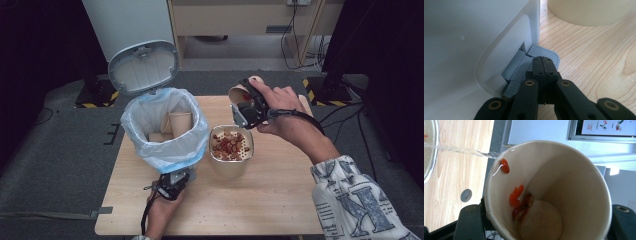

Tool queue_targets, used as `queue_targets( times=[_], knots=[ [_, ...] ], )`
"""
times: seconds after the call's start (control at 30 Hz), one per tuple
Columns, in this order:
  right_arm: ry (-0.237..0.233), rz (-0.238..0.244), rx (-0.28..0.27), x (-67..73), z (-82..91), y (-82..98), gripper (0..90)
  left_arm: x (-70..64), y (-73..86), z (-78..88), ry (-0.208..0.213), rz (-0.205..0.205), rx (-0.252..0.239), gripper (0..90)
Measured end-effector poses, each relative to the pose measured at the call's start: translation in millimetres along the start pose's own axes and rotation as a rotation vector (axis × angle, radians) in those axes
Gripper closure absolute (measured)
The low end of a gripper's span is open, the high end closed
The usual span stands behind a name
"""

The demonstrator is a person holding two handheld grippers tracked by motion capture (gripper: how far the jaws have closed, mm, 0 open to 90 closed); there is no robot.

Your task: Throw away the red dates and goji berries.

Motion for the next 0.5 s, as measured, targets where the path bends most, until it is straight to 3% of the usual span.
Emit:
queue_targets(
  times=[0.13,0.3,0.37,0.5],
  knots=[
    [-0.005,0.069,0.013,5.4,-1.0,-8.7,32.4,0.1,0.0,0.0,0.0,0.0,0.001,89.6],
    [0.004,0.185,0.104,9.8,-5.3,-2.8,32.4,0.0,0.0,0.0,-0.001,0.001,0.0,89.6],
    [0.008,0.169,0.118,7.4,-5.5,2.5,32.4,0.1,0.1,0.1,0.002,0.001,0.001,89.6],
    [0.008,0.141,0.079,7.5,-6.8,0.8,32.3,0.0,-0.1,-0.1,0.003,0.002,0.0,89.6]
  ],
)
Point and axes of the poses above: each handheld gripper's, and its own axes: z roughly backward along the jaws, y roughly out of its underside, x roughly to its left, the point moved 9 cm from there along -z, roughly forward along the jaws, and after that the axes turned 14 degrees about -y, right-handed, at the moved point
